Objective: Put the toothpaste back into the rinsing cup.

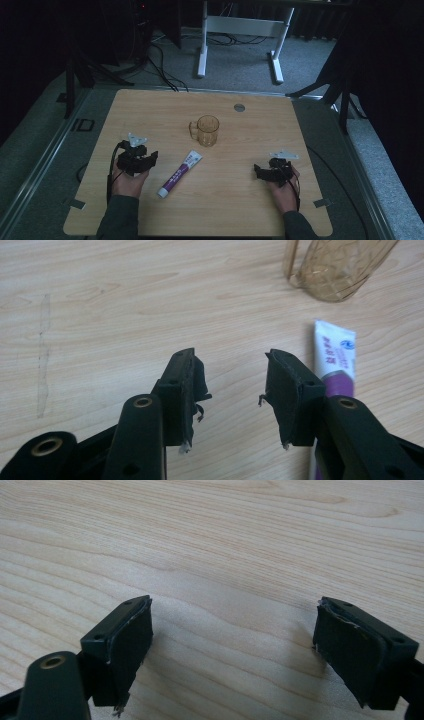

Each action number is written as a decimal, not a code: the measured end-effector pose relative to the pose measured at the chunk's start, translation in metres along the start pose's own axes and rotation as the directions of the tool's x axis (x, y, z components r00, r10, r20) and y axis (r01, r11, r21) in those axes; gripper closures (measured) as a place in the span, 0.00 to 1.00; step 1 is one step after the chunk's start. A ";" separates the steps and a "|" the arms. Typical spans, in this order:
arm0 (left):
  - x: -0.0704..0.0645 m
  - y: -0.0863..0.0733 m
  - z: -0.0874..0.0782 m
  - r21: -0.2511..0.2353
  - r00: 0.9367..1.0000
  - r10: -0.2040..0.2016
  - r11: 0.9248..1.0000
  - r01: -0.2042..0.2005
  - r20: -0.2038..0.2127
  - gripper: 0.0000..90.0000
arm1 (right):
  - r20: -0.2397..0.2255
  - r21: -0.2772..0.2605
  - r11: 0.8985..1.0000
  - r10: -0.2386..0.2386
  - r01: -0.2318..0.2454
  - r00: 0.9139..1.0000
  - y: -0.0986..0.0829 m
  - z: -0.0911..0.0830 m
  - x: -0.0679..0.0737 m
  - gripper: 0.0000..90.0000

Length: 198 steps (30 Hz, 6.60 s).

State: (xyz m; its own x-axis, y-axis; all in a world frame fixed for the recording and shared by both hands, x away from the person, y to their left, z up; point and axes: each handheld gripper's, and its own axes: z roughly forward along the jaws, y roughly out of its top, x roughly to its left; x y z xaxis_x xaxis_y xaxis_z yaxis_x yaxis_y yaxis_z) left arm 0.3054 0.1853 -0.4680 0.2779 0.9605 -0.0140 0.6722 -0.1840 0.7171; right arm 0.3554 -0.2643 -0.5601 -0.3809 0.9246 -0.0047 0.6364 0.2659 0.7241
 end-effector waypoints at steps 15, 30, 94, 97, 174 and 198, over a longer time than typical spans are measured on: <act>0.000 0.007 -0.001 0.070 1.000 0.006 0.998 -0.007 0.019 0.62 | 0.006 0.001 1.000 0.006 -0.006 1.000 0.001 0.001 0.000 0.18; -0.011 0.018 -0.011 0.080 0.999 0.029 0.996 -0.031 0.031 0.61 | 0.009 -0.001 1.000 0.009 -0.009 1.000 0.002 0.002 0.000 0.18; -0.059 0.062 -0.002 0.152 0.992 0.122 0.980 -0.127 0.043 0.56 | 0.011 -0.001 1.000 0.008 -0.008 1.000 0.003 0.003 0.000 0.18; -0.059 0.063 -0.002 0.152 0.992 0.121 0.980 -0.126 0.044 0.57 | 0.011 -0.001 1.000 0.009 -0.009 1.000 0.003 0.003 0.000 0.18; -0.085 0.060 0.040 0.400 0.966 0.194 0.883 -0.247 0.168 0.62 | 0.011 0.000 1.000 0.010 -0.010 1.000 0.003 0.003 0.000 0.18; -0.092 0.053 0.055 0.491 0.962 0.216 0.828 -0.270 0.164 0.63 | 0.011 0.000 1.000 0.011 -0.011 1.000 0.003 0.003 0.000 0.18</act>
State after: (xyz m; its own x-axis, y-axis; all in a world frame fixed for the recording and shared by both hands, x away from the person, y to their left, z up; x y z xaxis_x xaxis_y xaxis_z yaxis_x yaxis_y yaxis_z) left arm 0.3533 0.0759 -0.4668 0.5256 0.8503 0.0272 0.8187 -0.5143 0.2556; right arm 0.3592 -0.2629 -0.5601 -0.3661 0.9305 -0.0043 0.6404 0.2553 0.7244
